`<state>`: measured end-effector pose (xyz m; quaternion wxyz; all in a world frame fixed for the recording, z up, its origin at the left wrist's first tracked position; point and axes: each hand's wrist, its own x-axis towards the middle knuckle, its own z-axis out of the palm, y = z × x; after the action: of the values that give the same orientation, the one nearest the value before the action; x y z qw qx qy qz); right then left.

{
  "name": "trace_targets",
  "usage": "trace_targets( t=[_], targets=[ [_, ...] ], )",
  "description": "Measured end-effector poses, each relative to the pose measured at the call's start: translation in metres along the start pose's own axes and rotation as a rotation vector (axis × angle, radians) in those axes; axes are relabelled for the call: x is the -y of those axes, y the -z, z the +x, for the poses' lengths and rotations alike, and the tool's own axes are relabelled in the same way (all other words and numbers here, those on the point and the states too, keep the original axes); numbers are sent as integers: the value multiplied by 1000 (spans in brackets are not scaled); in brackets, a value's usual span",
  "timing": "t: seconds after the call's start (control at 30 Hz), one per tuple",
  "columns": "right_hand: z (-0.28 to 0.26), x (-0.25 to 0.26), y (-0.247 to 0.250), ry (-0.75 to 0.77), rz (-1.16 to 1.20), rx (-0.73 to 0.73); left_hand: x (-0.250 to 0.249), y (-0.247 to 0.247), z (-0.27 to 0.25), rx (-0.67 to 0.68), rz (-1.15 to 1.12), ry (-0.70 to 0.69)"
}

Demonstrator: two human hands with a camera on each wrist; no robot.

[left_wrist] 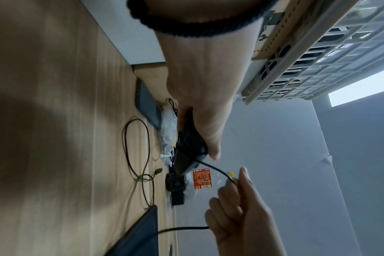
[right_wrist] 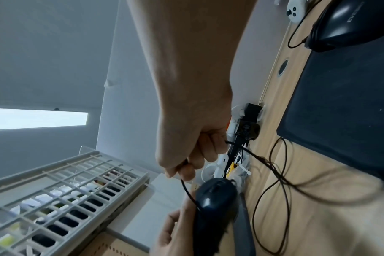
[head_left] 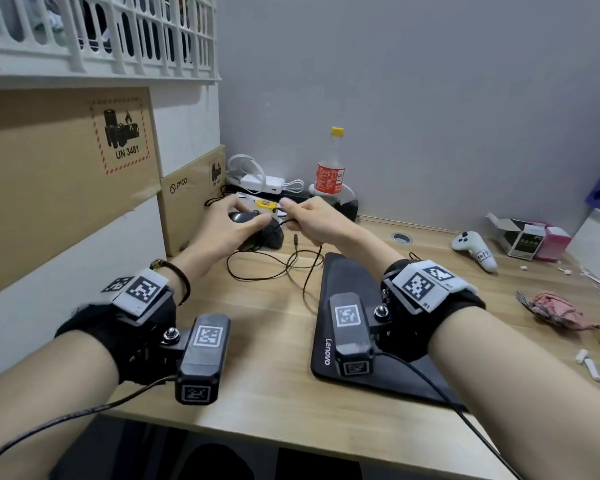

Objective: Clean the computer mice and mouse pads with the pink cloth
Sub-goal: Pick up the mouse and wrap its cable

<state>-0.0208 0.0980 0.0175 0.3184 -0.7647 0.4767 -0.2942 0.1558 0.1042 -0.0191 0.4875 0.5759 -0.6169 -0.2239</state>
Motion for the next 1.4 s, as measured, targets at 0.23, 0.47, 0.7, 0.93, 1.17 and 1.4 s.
trace_targets(
  t=[0.23,0.47,0.7,0.93,1.17,1.4],
  targets=[
    [10,-25,3,-41,103,-112,-17,19,-25,560,-213,-90],
    [2,-47,-23,-149,115,119,-22,-9,-7,177,-477,11],
    [-9,-29,-4,-98,-135,375,-13,-21,12,-232,-342,90],
    [-3,-11,19,-8,-140,23,-22,-27,-4,106,92,-238],
    [7,-35,10,-56,50,-133,-35,-6,-9,511,-623,-13],
    [-1,-21,-48,-75,-5,123,-17,-8,5,-224,-666,144]
  ],
)
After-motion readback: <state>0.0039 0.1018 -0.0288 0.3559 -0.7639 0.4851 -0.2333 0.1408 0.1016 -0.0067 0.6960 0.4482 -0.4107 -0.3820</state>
